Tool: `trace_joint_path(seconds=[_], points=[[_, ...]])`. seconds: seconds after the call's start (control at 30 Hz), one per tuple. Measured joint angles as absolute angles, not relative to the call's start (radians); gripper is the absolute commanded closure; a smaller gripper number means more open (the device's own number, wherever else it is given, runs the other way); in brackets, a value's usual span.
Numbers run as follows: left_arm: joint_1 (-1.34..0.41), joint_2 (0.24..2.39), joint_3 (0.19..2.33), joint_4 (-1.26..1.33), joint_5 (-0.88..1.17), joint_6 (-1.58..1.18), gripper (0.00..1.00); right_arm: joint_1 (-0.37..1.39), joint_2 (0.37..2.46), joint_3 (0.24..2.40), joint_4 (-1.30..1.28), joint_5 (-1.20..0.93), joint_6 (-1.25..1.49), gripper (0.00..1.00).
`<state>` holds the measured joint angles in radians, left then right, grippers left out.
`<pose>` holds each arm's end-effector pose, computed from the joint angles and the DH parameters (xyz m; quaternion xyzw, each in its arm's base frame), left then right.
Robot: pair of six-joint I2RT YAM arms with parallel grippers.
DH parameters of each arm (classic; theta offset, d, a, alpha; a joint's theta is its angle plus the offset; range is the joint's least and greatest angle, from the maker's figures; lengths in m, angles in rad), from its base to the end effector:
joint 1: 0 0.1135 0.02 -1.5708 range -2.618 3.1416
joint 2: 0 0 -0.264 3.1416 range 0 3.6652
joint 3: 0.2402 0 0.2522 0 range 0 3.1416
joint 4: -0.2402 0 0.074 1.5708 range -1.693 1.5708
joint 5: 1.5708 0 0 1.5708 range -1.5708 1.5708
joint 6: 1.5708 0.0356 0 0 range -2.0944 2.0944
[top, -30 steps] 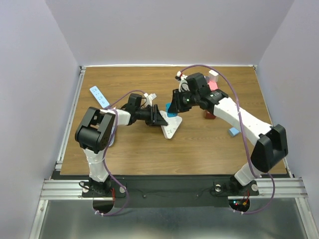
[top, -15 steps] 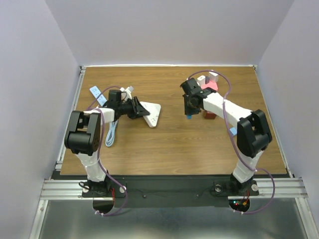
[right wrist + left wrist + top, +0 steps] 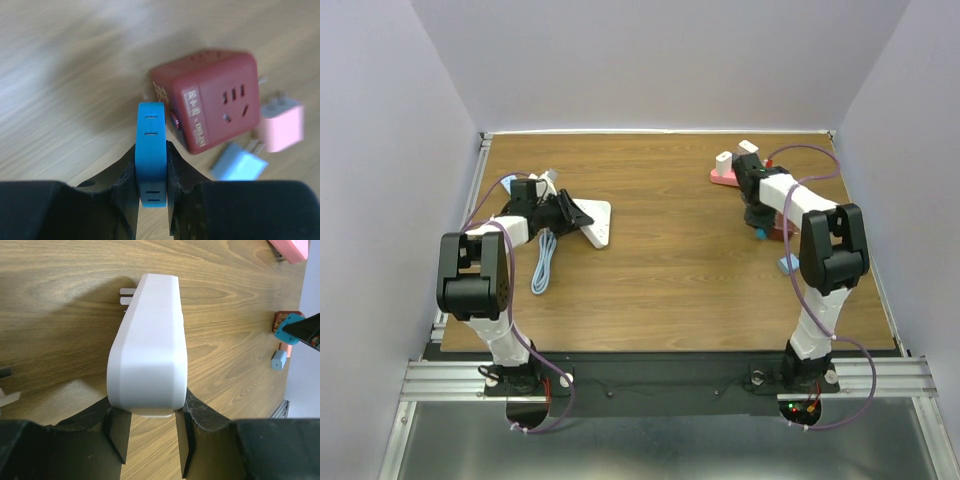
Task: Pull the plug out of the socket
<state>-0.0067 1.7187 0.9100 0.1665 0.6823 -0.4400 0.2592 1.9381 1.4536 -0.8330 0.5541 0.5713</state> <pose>0.3527 -0.0248 0.1780 -0.0348 0.8551 -0.3852 0.3452 0.3776 0.0807 0.1979 0.1824 0.9372 -0.1993 0.2206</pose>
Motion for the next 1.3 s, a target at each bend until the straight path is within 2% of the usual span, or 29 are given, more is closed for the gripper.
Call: trace_joint_path(seconds=[0.17,0.3,0.33,0.37,0.4,0.43,0.5,0.53,0.6,0.63,0.67,0.9,1.07,1.3], points=[[0.049,1.719,0.910,0.157,0.693,-0.427,1.00,0.131,1.938,1.395,-0.850,0.614,0.599,0.99],[0.132,1.720,0.913,0.160,0.690,-0.431,1.00,0.112,1.934,1.391,-0.854,0.606,0.594,0.73],[0.146,1.722,0.916,0.160,0.690,-0.434,1.00,0.112,1.929,1.390,-0.852,0.590,0.583,0.58],[0.161,1.729,0.923,0.161,0.688,-0.436,1.00,0.112,1.923,1.387,-0.851,0.569,0.575,0.49],[0.169,1.736,0.931,0.161,0.688,-0.439,0.97,0.112,1.909,1.380,-0.844,0.538,0.567,0.41],[0.176,1.741,0.939,0.161,0.688,-0.440,0.87,0.112,1.890,1.370,-0.841,0.503,0.552,0.29],[0.187,1.757,0.961,0.160,0.675,-0.448,0.63,0.112,1.858,1.361,-0.842,0.446,0.530,0.20],[0.191,1.766,0.975,0.160,0.666,-0.453,0.48,0.112,1.837,1.361,-0.838,0.411,0.520,0.15],[0.192,1.777,0.992,0.160,0.651,-0.463,0.33,0.112,1.811,1.367,-0.837,0.374,0.508,0.12],[0.192,1.781,1.000,0.159,0.634,-0.467,0.32,0.113,1.799,1.373,-0.837,0.360,0.501,0.09],[0.192,1.781,1.004,0.157,0.619,-0.471,0.23,0.113,1.790,1.384,-0.837,0.342,0.495,0.08],[0.198,1.771,1.010,0.148,0.574,-0.496,0.21,0.112,1.785,1.512,-0.829,0.279,0.514,0.07],[0.198,1.702,0.998,0.138,0.606,-0.514,0.21,0.105,1.826,1.604,-0.733,0.222,0.613,0.07],[0.198,1.537,0.936,0.149,0.683,-0.528,0.21,0.030,1.923,1.536,-0.512,0.031,0.785,0.10]])
